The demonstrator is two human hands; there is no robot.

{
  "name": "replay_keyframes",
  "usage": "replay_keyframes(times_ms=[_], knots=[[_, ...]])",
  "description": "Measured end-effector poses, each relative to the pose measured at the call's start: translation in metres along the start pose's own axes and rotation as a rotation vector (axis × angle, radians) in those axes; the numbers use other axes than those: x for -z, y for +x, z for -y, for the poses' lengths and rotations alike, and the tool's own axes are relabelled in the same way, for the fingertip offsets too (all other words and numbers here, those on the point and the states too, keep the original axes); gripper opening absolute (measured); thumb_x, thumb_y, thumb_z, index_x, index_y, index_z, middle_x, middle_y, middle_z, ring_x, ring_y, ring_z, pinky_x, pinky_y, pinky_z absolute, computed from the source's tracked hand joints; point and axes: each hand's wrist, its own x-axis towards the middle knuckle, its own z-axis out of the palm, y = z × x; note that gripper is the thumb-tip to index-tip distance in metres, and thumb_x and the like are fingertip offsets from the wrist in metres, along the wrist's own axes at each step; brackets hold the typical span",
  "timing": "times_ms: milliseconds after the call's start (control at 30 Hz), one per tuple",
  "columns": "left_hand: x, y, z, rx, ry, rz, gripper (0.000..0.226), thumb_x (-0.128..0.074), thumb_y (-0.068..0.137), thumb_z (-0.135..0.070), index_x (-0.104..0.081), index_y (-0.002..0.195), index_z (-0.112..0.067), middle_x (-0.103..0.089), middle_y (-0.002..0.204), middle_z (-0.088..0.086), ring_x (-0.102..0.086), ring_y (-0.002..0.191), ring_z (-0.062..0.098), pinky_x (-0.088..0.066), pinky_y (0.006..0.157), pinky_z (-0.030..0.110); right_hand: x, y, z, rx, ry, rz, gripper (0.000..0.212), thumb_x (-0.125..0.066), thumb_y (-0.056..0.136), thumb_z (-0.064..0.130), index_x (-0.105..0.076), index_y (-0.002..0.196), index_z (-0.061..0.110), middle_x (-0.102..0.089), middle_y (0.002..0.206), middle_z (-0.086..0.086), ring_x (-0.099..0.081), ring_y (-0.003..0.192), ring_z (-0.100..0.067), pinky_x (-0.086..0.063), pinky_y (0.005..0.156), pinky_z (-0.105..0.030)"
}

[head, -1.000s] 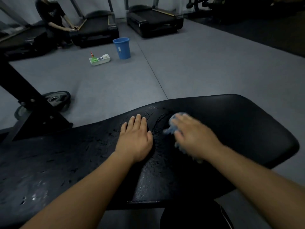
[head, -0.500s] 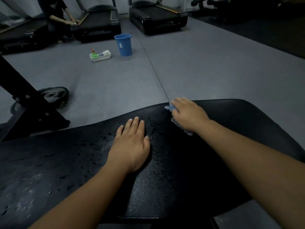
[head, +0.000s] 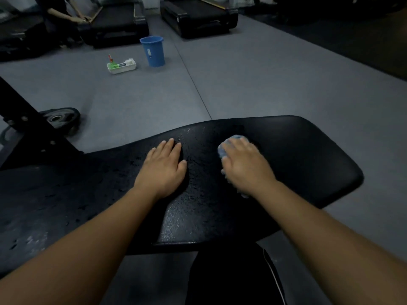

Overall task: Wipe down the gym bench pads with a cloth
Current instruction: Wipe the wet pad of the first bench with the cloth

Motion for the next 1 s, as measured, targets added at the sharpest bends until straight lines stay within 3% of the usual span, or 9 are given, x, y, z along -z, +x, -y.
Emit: replay_keyframes(times_ms=[133, 267, 333, 400, 500, 633, 700, 867, 1000], knots=[[0.001, -0.013, -0.024, 0.011, -0.003, 0.044, 0.063, -0.030, 0.104, -0.045, -0.014, 0.160, -0.019, -0.003, 0.168, 0.006, -0.001, 0.154, 0.023, -0.005, 0.125, 0.040, 0.025, -0.083, 0.004, 0.308, 0.119, 0.132, 0.050, -0.033, 0.093, 0.036, -0.052, 0.136, 0.019, -0.047, 0.145, 0.000, -0.036, 0.138, -0.019, -0.026, 0.118, -0.036], [-0.017, -0.035, -0.096, -0.083, -0.060, 0.027, 0.064, -0.030, 0.102, -0.046, -0.015, 0.159, -0.020, -0.002, 0.168, 0.005, 0.002, 0.154, 0.022, -0.002, 0.125, 0.044, 0.028, -0.048, -0.071, -0.025, 0.023, 0.037, 0.053, -0.029, 0.090, 0.036, -0.051, 0.136, 0.021, -0.046, 0.145, 0.000, -0.038, 0.139, -0.021, -0.029, 0.115, -0.034], [-0.021, -0.035, -0.111, -0.053, -0.069, 0.018, 0.064, -0.026, 0.103, -0.045, -0.012, 0.160, -0.019, 0.001, 0.168, 0.006, 0.005, 0.154, 0.022, 0.001, 0.124, 0.046, 0.021, -0.030, -0.064, -0.152, -0.042, 0.002, 0.061, -0.025, 0.088, 0.038, -0.051, 0.138, 0.017, -0.046, 0.147, -0.004, -0.037, 0.138, -0.024, -0.030, 0.115, -0.040], [-0.022, -0.032, -0.109, -0.049, -0.048, 0.026, 0.064, -0.025, 0.103, -0.045, -0.010, 0.160, -0.018, 0.001, 0.168, 0.007, 0.005, 0.154, 0.023, 0.001, 0.124, 0.046, 0.019, -0.041, -0.042, -0.029, -0.047, 0.016, 0.058, -0.026, 0.087, 0.038, -0.051, 0.136, 0.019, -0.047, 0.146, -0.003, -0.037, 0.137, -0.024, -0.031, 0.113, -0.042], [-0.020, -0.020, -0.103, -0.095, -0.032, 0.032, 0.065, -0.026, 0.104, -0.045, -0.011, 0.160, -0.015, 0.000, 0.168, 0.010, 0.003, 0.154, 0.024, -0.001, 0.124, 0.042, 0.032, -0.073, -0.047, 0.151, 0.074, 0.109, 0.052, -0.033, 0.093, 0.036, -0.047, 0.141, 0.023, -0.040, 0.152, 0.004, -0.031, 0.142, -0.016, -0.026, 0.118, -0.034], [-0.023, 0.002, -0.107, -0.095, -0.018, 0.013, 0.067, -0.026, 0.103, -0.045, -0.012, 0.160, -0.012, -0.003, 0.167, 0.011, 0.000, 0.154, 0.025, -0.003, 0.125, 0.041, 0.028, -0.008, -0.107, -0.096, -0.026, 0.030, 0.050, -0.033, 0.094, 0.033, -0.049, 0.139, 0.020, -0.044, 0.149, -0.002, -0.035, 0.141, -0.024, -0.028, 0.115, -0.035], [-0.023, 0.008, -0.109, -0.091, -0.022, 0.003, 0.067, -0.027, 0.103, -0.045, -0.013, 0.159, -0.012, -0.005, 0.167, 0.012, -0.002, 0.154, 0.026, -0.005, 0.125, 0.041, 0.016, 0.022, -0.089, -0.179, -0.034, 0.029, 0.052, -0.031, 0.094, 0.034, -0.050, 0.139, 0.017, -0.043, 0.150, -0.005, -0.033, 0.141, -0.027, -0.027, 0.116, -0.040], [-0.025, 0.010, -0.108, -0.095, -0.027, -0.007, 0.067, -0.027, 0.102, -0.046, -0.012, 0.159, -0.013, -0.004, 0.167, 0.011, -0.002, 0.154, 0.025, -0.005, 0.125, 0.042, 0.028, -0.005, -0.082, 0.174, 0.067, 0.084, 0.052, -0.030, 0.094, 0.032, -0.051, 0.139, 0.015, -0.046, 0.148, -0.003, -0.036, 0.139, -0.021, -0.026, 0.117, -0.033], [-0.029, 0.010, -0.110, -0.088, -0.010, -0.035, 0.068, -0.023, 0.102, -0.047, -0.008, 0.160, -0.014, 0.000, 0.168, 0.010, 0.001, 0.154, 0.024, -0.002, 0.125, 0.041, 0.025, 0.056, -0.130, -0.084, -0.034, 0.057, 0.034, -0.037, 0.100, 0.024, -0.053, 0.127, 0.014, -0.052, 0.137, -0.008, -0.044, 0.128, -0.028, -0.031, 0.105, -0.035]])
